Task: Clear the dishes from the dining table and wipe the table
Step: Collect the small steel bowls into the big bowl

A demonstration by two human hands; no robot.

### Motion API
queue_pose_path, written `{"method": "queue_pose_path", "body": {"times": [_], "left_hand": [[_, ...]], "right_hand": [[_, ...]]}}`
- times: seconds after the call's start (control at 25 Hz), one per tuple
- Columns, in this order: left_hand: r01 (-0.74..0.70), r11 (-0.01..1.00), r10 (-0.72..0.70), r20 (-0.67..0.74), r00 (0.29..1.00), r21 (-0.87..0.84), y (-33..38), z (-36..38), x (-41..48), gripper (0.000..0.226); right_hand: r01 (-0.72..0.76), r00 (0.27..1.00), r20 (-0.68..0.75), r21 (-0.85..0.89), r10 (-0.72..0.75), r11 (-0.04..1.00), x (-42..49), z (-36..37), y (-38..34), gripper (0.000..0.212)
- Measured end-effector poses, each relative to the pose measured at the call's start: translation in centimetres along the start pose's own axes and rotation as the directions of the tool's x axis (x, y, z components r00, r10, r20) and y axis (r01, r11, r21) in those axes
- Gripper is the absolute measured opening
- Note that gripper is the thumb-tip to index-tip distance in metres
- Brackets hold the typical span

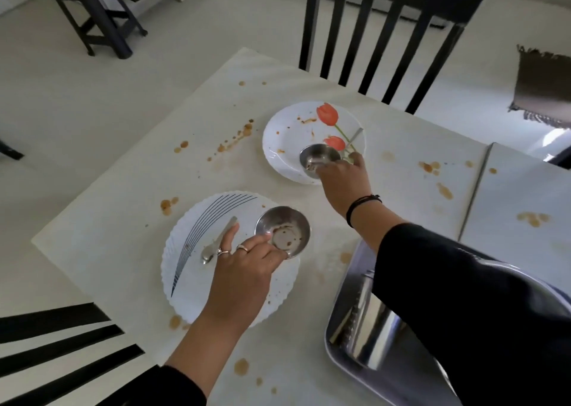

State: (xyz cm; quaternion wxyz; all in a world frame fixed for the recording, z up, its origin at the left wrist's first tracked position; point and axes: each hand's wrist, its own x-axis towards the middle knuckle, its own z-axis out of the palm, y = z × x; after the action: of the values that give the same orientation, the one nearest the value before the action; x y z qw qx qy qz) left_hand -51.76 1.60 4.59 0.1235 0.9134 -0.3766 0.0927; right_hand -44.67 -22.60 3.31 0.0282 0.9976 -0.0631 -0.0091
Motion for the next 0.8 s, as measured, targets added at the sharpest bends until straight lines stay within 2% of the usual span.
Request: {"method": "queue_pose_path", "body": {"times": [0.08,0.24,0.44,0.56,0.68,0.8], "left_hand": [[-0.039,0.999,0.039,-0.011,0.999,-0.018,1.0,-0.2,0.3,0.034],[-0.171,0.984,0.168,-0.052,0.984,-0.042,4.7,-0.5,0.8,0.031],[-0.335,0.935,0.322,-0.118,0.939,-0.117,10.8,-0.6,0.9,0.03],[-0.417,0.897,0.394,-0.162,0.905,-0.145,14.3,-0.7,1.0,0.03],[-0.481,0.864,0.454,-0.184,0.872,-0.147,17.5,-0.4,1.4,0.028],[-0.504,0.851,0.477,-0.184,0.859,-0.148,19.7,0.5,1.8,0.03]], "right_hand": [[-0.017,0.998,-0.066,0.044,0.02,0.999,-3.4,-1.5,0.9,0.043],[-0.056,0.947,-0.309,0.102,0.085,0.993,-14.1,-4.3,4.1,0.032],[-0.167,0.898,-0.394,0.103,0.195,0.98,-30.1,-4.8,7.5,0.024],[-0.264,0.926,-0.251,0.096,0.28,0.96,-35.0,-4.0,9.2,0.021],[-0.342,0.94,0.04,0.054,0.34,0.938,-35.7,-2.7,10.1,0.017],[-0.345,0.929,0.154,0.036,0.336,0.938,-35.2,-0.9,10.1,0.014]]}}
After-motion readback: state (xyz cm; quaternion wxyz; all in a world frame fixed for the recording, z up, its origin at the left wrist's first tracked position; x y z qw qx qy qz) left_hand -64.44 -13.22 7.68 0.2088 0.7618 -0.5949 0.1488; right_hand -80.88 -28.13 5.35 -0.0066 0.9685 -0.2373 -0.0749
